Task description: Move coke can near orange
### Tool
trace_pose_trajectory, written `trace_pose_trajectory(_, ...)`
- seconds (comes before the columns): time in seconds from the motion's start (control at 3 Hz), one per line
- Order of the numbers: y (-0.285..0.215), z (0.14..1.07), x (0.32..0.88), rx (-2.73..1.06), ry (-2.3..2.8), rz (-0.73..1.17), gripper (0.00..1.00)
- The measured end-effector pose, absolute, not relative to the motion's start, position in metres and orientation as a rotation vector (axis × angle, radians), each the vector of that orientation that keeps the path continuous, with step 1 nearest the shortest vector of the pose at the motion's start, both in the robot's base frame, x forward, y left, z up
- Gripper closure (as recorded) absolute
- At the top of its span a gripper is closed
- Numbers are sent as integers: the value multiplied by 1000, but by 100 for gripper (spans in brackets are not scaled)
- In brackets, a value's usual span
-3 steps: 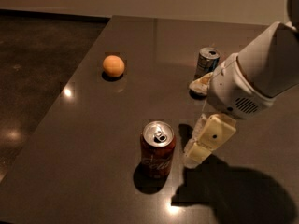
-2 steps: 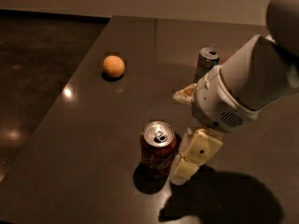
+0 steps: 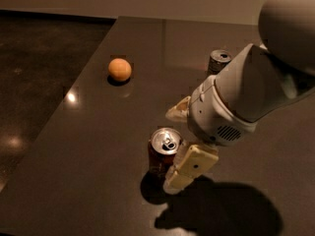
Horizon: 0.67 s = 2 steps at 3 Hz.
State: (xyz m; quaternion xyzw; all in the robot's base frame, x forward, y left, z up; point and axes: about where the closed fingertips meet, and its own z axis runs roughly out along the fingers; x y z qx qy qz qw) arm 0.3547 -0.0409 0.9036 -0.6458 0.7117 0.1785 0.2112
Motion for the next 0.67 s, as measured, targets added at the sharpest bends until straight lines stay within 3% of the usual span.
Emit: trace_pose_trajectory(0.67,-31,917,358,-1791,1957,543,64)
